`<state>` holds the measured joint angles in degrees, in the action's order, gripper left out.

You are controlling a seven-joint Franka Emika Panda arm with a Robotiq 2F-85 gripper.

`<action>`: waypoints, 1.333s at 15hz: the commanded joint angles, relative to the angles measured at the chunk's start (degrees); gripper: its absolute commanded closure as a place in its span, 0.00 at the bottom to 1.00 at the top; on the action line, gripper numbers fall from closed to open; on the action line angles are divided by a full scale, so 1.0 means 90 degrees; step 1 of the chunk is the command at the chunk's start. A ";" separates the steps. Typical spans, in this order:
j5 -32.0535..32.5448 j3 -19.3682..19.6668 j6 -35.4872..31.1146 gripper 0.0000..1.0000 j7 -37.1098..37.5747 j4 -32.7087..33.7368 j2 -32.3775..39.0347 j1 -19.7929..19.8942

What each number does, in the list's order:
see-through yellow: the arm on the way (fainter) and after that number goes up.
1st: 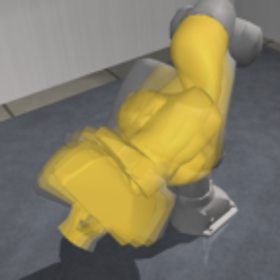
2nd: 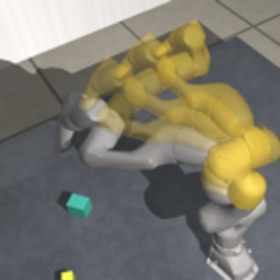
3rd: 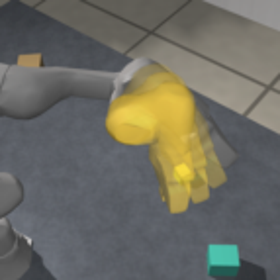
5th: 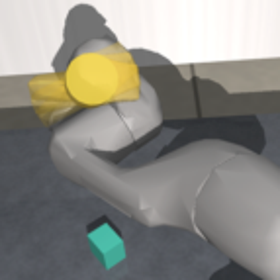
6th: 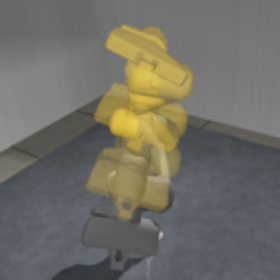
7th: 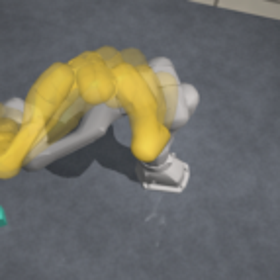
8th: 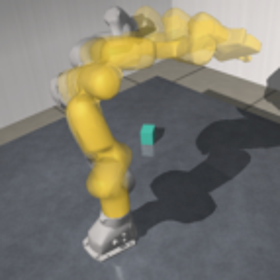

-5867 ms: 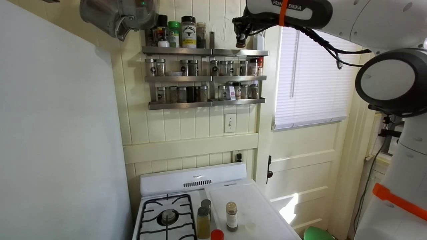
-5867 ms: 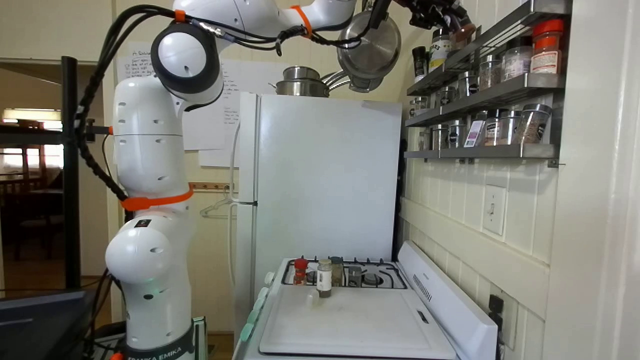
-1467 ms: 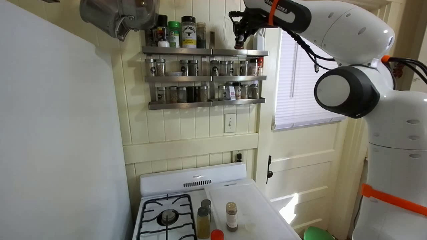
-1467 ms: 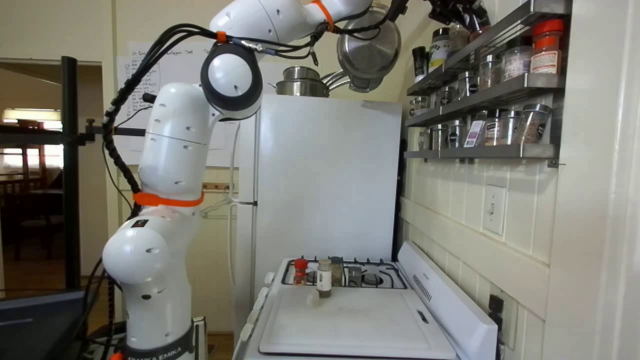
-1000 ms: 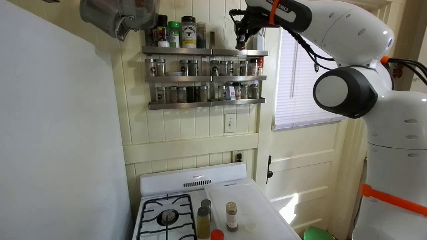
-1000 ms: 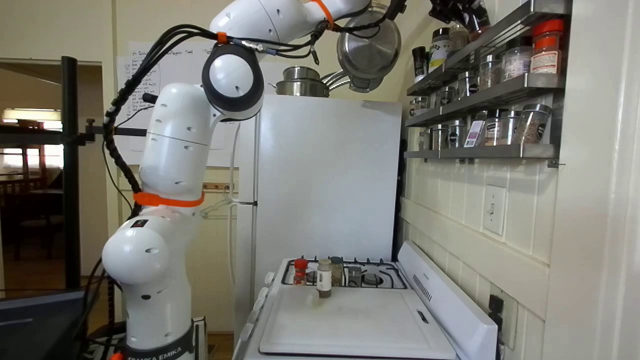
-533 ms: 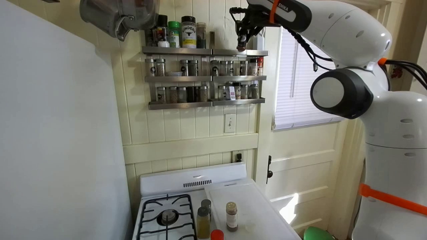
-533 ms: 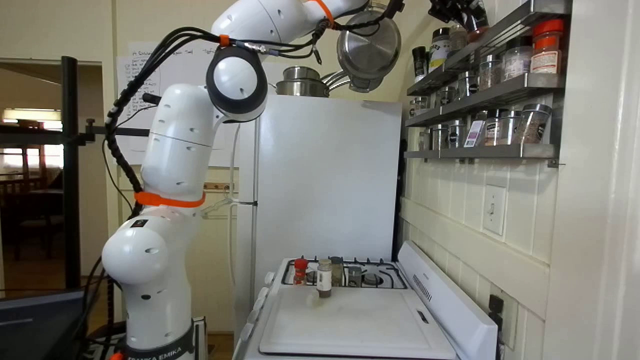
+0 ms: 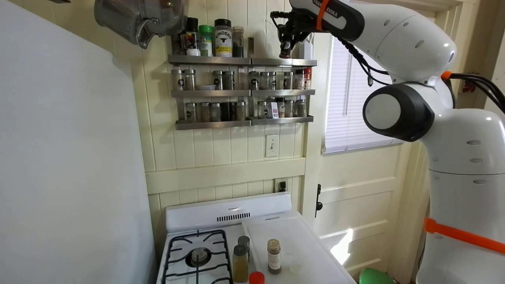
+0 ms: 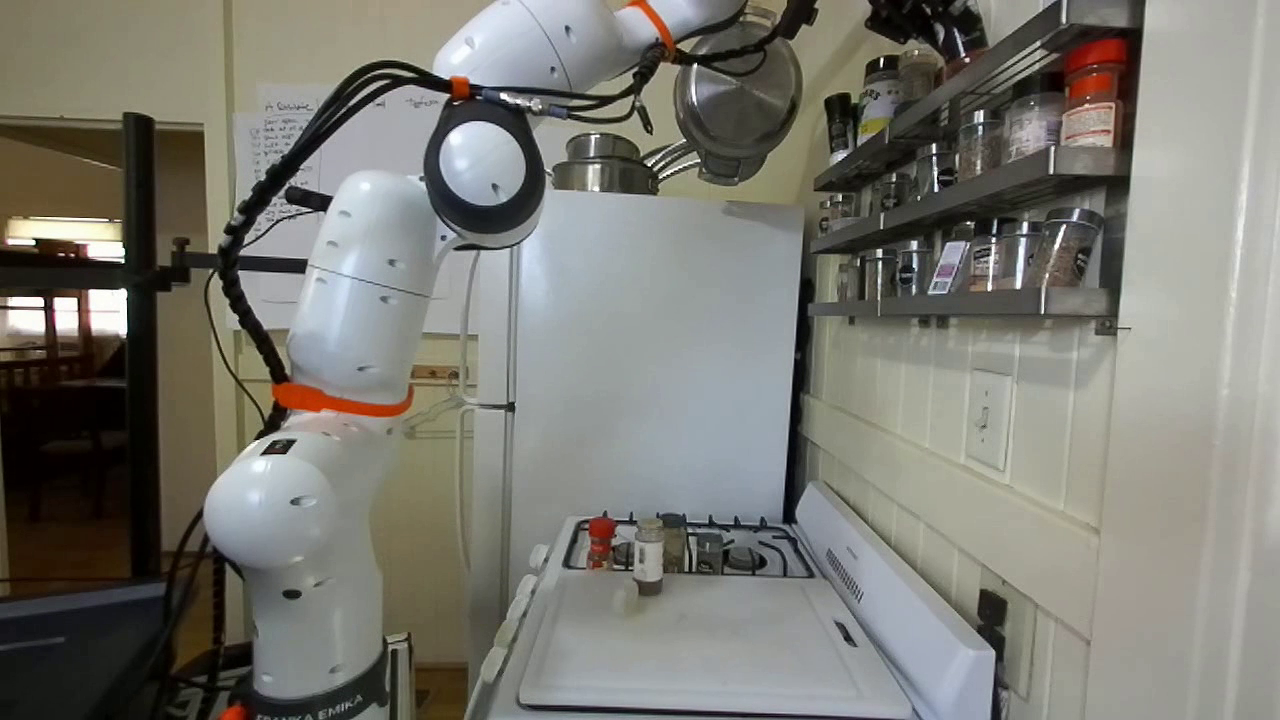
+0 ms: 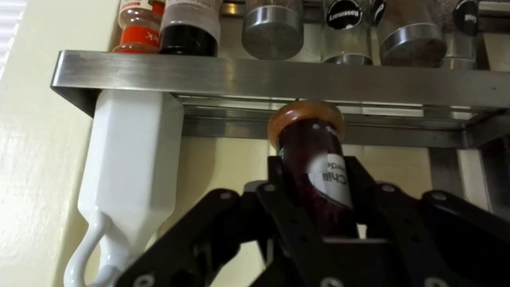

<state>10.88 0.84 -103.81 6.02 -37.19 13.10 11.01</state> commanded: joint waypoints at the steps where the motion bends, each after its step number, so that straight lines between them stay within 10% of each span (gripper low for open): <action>1: 0.0168 0.0051 -0.0205 0.84 0.0041 0.0308 0.0292 -0.0041; 11: 0.0192 0.0024 0.0083 0.84 -0.0035 0.0286 0.0322 -0.0078; 13: 0.0223 0.0030 0.0093 0.34 -0.0036 0.0287 0.0326 -0.0093; 20: 0.0247 0.0032 0.0103 0.00 -0.0037 0.0333 0.0357 -0.0098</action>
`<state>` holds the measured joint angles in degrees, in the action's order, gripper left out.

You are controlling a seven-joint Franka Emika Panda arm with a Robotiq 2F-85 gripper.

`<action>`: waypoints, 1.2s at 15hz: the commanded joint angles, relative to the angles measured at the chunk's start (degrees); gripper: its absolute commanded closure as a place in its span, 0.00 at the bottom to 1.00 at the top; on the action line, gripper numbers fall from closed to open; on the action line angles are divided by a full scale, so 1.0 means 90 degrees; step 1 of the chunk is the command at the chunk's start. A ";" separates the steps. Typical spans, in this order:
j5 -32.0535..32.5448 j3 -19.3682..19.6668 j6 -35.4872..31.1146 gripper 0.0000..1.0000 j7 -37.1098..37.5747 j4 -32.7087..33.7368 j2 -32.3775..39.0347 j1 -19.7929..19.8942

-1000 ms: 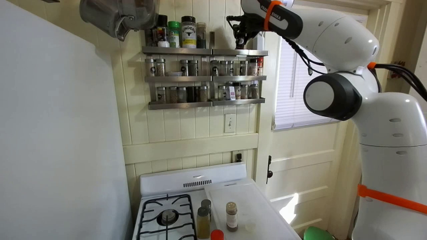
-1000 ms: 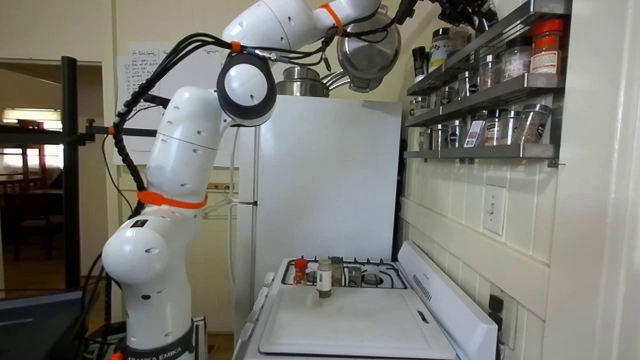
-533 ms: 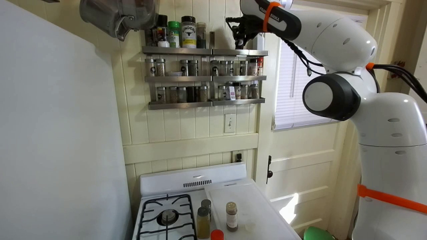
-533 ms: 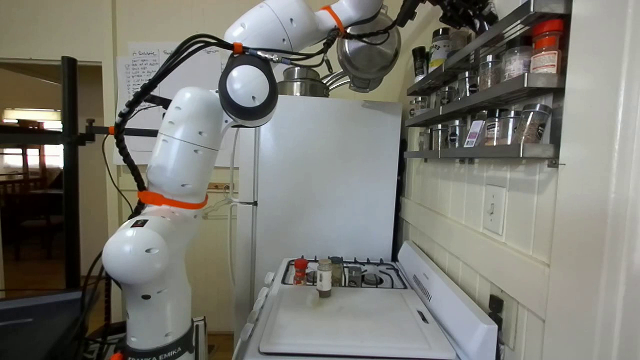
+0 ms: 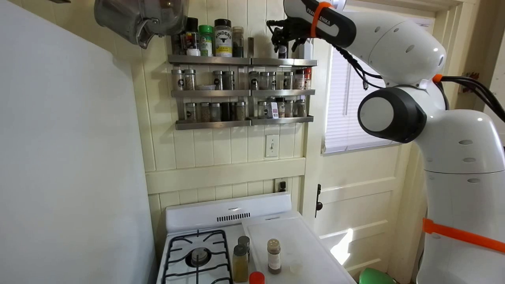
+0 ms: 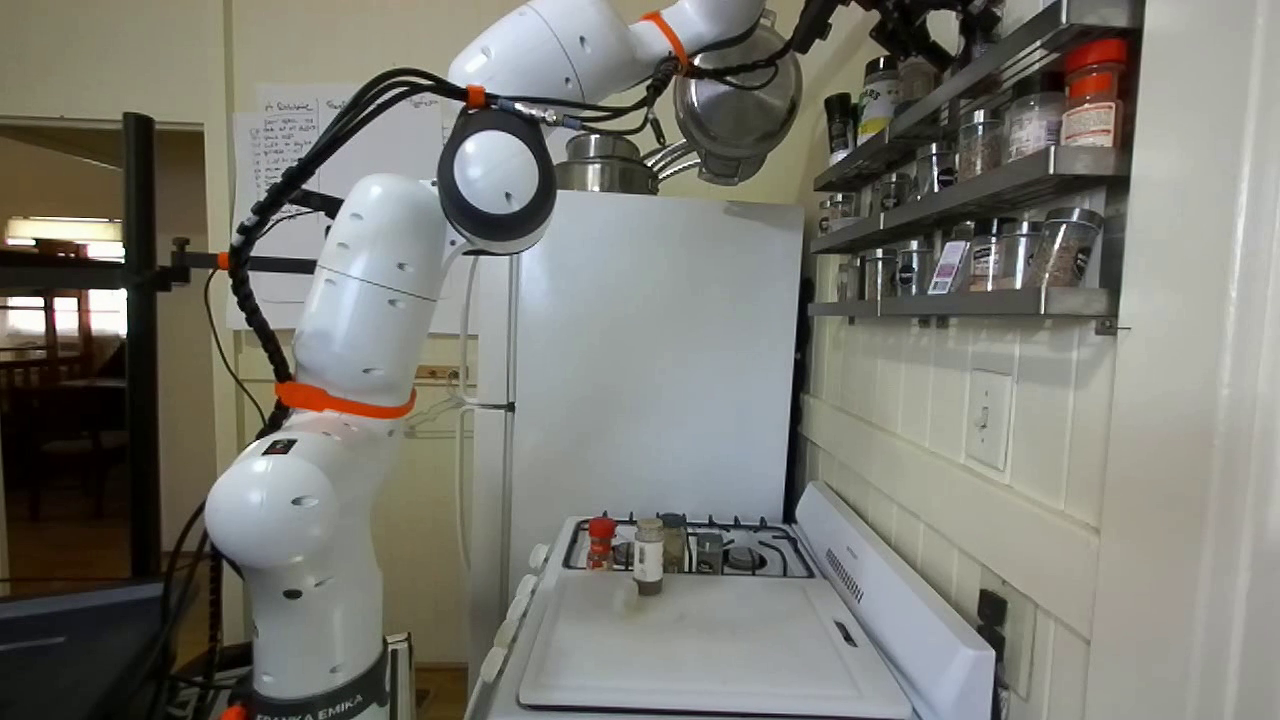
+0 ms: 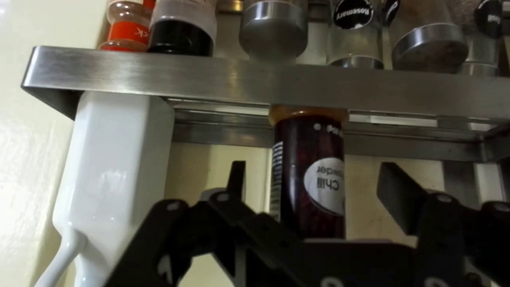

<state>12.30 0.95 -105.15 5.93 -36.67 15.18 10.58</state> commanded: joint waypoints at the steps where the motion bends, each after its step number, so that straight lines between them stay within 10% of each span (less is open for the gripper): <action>1: 0.0094 0.0023 0.0249 0.00 -0.0024 0.0280 0.0131 -0.0050; 18: 0.0583 0.0036 0.0355 0.00 0.0325 -0.0212 -0.0441 -0.0281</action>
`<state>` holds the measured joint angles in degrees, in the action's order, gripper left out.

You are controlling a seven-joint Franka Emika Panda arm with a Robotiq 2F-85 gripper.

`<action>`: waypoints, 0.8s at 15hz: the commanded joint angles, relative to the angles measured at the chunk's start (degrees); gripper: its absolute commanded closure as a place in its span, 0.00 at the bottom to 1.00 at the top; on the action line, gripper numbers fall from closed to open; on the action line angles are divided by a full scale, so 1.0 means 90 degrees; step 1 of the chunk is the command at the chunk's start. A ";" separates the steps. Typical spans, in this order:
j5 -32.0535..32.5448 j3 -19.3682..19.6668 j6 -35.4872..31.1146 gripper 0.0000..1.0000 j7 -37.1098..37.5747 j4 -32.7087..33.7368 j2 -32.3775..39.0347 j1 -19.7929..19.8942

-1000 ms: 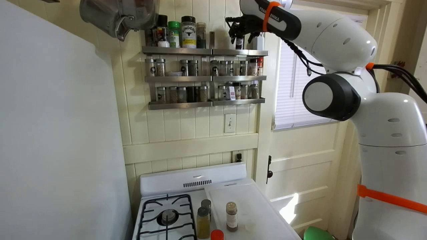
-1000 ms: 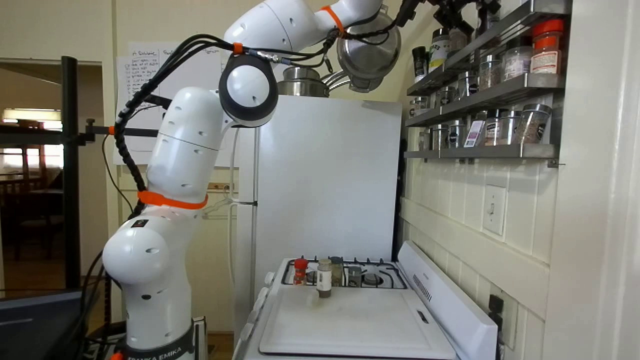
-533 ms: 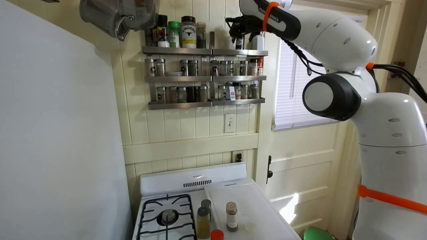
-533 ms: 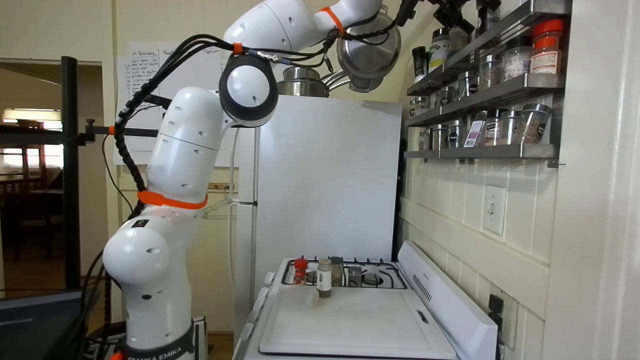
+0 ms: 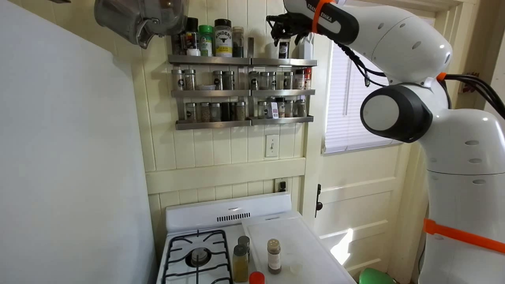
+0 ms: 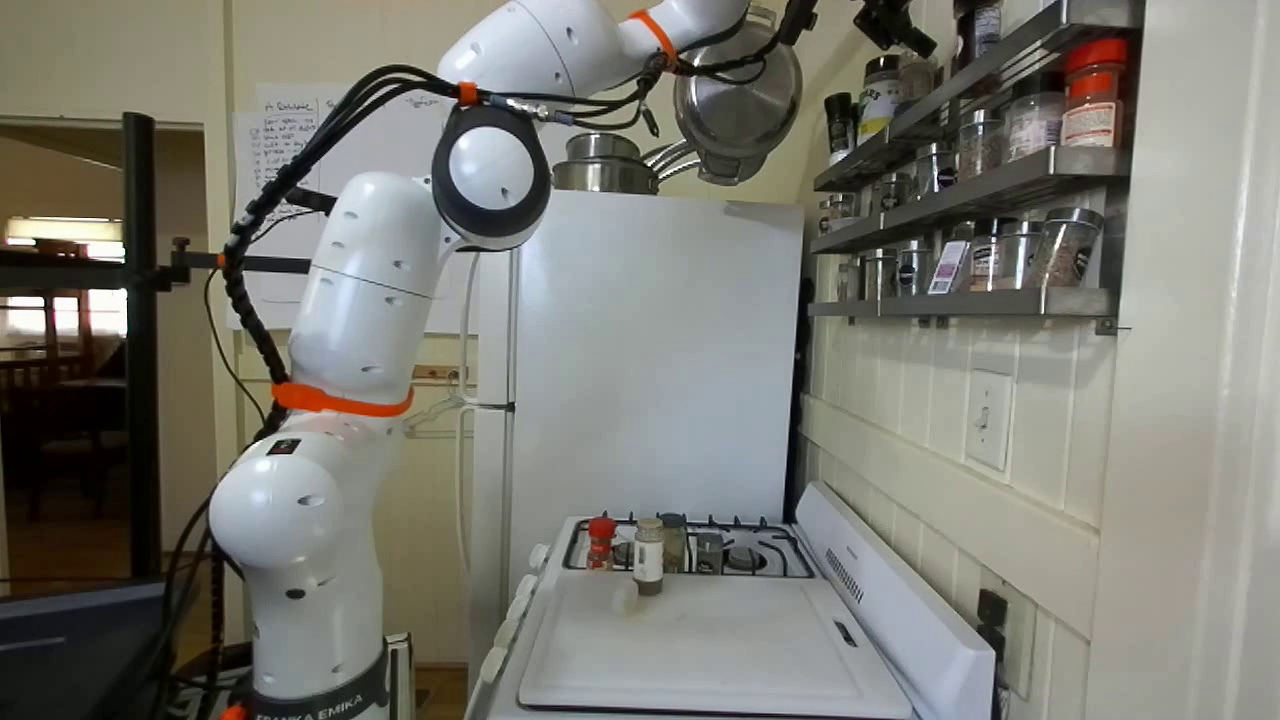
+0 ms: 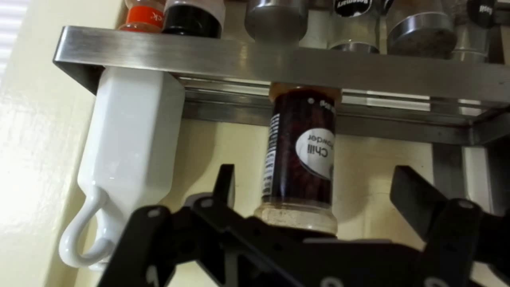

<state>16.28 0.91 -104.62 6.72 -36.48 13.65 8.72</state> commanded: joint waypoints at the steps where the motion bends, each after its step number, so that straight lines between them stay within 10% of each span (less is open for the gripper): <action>1: 0.0162 0.0033 0.0359 0.00 0.0255 -0.0275 -0.0331 -0.0073; 12: 0.0237 -0.0041 0.0468 0.00 0.0434 -0.1843 -0.1550 -0.0114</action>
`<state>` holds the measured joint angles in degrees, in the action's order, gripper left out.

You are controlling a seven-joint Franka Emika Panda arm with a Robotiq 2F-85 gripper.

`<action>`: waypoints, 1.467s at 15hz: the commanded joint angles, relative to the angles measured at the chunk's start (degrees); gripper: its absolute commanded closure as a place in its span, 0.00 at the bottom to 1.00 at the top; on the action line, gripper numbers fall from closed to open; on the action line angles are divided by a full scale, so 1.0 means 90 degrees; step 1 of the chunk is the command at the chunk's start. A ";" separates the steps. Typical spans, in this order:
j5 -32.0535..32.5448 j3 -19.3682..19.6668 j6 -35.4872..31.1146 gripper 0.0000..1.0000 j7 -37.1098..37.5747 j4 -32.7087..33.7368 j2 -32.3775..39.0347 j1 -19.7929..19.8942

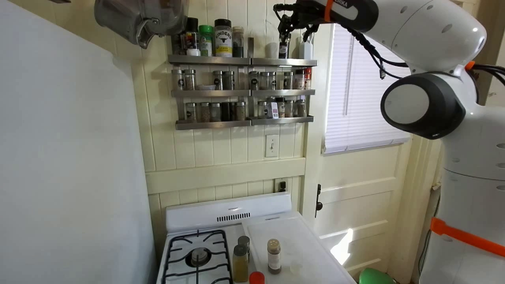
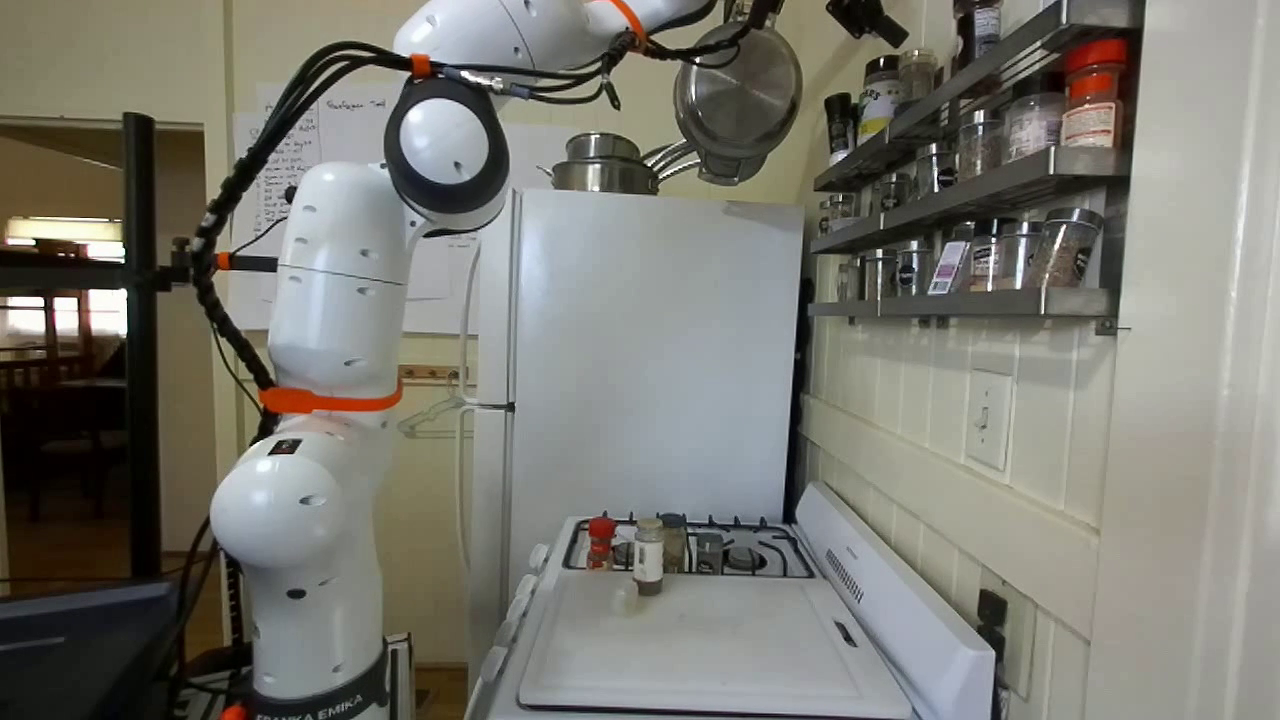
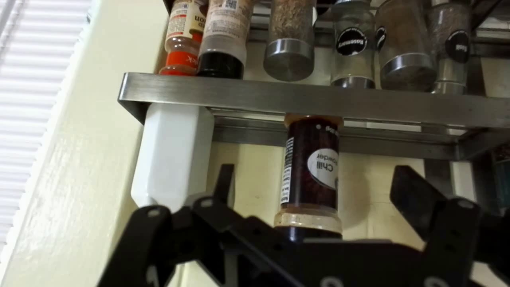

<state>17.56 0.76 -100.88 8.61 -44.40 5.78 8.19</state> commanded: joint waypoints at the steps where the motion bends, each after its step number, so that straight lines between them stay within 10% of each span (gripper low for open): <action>1: 0.0254 -0.0023 -0.0096 0.00 0.0308 -0.1241 -0.0842 -0.0072; 22: -0.0560 0.0216 -0.1905 0.00 0.0197 -0.6567 -0.3956 -0.0136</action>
<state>15.48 1.15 -113.56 10.40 -96.54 -25.92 8.08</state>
